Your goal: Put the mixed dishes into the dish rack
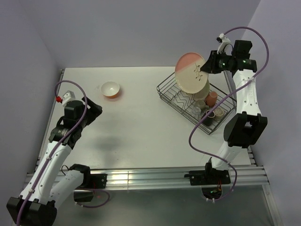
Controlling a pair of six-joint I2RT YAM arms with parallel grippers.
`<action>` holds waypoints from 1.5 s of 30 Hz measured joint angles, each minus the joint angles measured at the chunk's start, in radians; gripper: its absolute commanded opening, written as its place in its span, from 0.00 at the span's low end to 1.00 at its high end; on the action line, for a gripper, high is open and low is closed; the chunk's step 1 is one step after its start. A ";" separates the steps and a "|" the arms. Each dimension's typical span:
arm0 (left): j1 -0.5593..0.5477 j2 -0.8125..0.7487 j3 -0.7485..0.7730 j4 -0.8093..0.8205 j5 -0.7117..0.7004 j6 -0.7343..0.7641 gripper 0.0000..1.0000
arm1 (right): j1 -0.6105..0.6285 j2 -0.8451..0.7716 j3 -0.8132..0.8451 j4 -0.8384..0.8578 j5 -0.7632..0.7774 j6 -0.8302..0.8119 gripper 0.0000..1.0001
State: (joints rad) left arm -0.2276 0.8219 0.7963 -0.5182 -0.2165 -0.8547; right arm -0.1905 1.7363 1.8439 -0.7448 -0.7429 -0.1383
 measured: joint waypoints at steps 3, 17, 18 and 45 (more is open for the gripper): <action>0.000 0.000 -0.017 0.002 0.006 0.000 0.80 | 0.000 0.000 0.027 -0.043 0.029 -0.068 0.00; 0.004 0.001 -0.038 0.034 0.014 0.003 0.80 | 0.000 0.072 0.140 -0.152 0.124 -0.254 0.00; 0.004 0.001 -0.041 0.034 0.016 0.003 0.80 | 0.000 0.085 0.149 -0.157 0.129 -0.263 0.00; 0.015 0.025 -0.063 0.051 0.033 0.004 0.80 | 0.036 0.149 0.129 -0.170 0.120 -0.497 0.00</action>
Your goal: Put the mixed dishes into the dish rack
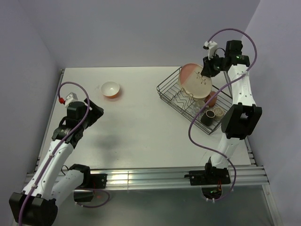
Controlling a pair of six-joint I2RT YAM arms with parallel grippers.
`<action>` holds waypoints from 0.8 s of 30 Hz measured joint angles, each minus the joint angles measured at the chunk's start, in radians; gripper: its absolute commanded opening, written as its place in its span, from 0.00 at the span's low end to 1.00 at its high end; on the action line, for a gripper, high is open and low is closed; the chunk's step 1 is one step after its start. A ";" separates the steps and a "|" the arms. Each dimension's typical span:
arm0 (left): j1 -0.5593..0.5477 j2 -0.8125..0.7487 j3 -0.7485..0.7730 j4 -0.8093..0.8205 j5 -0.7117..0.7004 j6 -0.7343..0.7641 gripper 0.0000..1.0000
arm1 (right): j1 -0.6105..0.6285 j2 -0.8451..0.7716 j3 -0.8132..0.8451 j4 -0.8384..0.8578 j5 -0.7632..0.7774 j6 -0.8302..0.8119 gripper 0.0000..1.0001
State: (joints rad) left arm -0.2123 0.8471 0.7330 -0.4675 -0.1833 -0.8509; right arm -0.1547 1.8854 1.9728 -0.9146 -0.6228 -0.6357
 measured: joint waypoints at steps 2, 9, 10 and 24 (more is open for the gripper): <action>0.001 0.002 -0.001 0.001 0.003 0.000 0.80 | 0.004 0.000 -0.014 0.002 -0.003 -0.022 0.00; 0.004 0.019 -0.010 0.016 0.008 0.000 0.80 | 0.033 0.000 -0.050 0.002 0.008 -0.095 0.00; 0.005 0.022 -0.010 0.016 0.010 0.000 0.80 | 0.040 0.000 -0.052 0.003 0.014 -0.100 0.00; 0.006 0.027 -0.026 0.031 0.028 0.000 0.80 | 0.105 0.036 -0.087 0.056 0.077 -0.117 0.02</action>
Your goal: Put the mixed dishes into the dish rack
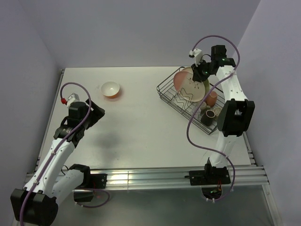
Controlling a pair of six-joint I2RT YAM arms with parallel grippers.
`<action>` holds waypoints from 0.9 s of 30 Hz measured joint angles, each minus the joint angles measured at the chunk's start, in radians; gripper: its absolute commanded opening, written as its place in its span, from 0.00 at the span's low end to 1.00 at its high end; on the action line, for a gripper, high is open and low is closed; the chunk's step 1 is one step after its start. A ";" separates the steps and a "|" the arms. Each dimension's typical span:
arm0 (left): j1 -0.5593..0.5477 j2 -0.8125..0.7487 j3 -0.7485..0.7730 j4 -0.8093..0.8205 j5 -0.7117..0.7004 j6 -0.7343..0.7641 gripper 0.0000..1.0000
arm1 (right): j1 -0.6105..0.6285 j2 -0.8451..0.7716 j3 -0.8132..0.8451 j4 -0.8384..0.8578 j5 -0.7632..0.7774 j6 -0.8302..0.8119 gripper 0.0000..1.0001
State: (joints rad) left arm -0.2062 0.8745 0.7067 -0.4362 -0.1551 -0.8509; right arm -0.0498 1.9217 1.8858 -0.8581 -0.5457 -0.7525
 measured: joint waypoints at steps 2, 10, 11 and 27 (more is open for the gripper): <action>0.000 0.000 0.000 0.001 0.000 0.000 0.80 | 0.005 0.014 -0.001 0.001 0.008 0.001 0.05; 0.000 0.000 -0.001 0.006 0.000 -0.003 0.81 | 0.006 0.013 -0.014 0.015 0.022 0.003 0.35; 0.000 0.000 -0.002 0.006 0.001 -0.003 0.82 | 0.005 0.012 -0.016 0.016 0.022 0.007 0.42; 0.002 0.000 -0.006 0.007 0.007 -0.003 0.82 | 0.015 -0.072 0.013 0.027 -0.009 0.094 1.00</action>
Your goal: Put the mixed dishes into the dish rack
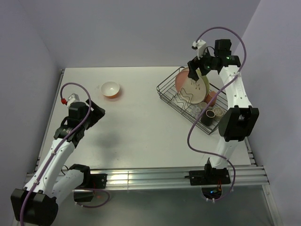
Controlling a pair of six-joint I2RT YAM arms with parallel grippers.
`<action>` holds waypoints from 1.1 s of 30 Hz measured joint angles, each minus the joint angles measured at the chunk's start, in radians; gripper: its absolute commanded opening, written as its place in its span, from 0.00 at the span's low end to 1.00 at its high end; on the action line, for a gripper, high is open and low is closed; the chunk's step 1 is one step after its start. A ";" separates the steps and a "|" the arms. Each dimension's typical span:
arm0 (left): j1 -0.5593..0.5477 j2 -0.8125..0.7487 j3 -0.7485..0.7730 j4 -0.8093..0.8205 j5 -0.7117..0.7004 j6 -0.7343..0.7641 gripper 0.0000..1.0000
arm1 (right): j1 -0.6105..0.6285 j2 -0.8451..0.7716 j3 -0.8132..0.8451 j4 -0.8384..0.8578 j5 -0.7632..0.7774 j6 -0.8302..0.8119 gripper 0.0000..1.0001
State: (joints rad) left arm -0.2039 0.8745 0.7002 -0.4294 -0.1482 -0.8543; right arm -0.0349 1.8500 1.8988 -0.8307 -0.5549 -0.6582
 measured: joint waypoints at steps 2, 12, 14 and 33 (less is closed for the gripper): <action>0.002 0.002 0.000 0.003 0.003 0.000 0.83 | 0.000 -0.012 0.036 -0.001 -0.008 0.014 1.00; 0.091 0.153 0.006 0.077 0.090 -0.005 0.74 | 0.000 -0.250 -0.125 0.195 -0.064 0.190 0.91; 0.145 0.235 0.023 0.103 0.136 -0.011 0.68 | 0.000 -0.305 -0.196 0.216 -0.136 0.220 0.85; 0.302 0.943 0.486 0.294 0.421 -0.072 0.62 | 0.155 -0.375 -0.689 0.442 -0.420 0.444 0.75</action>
State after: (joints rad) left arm 0.0982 1.8179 1.1862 -0.1356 0.2726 -0.9264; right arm 0.1200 1.4754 1.2095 -0.3889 -0.9749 -0.2142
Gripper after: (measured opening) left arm 0.623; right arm 0.752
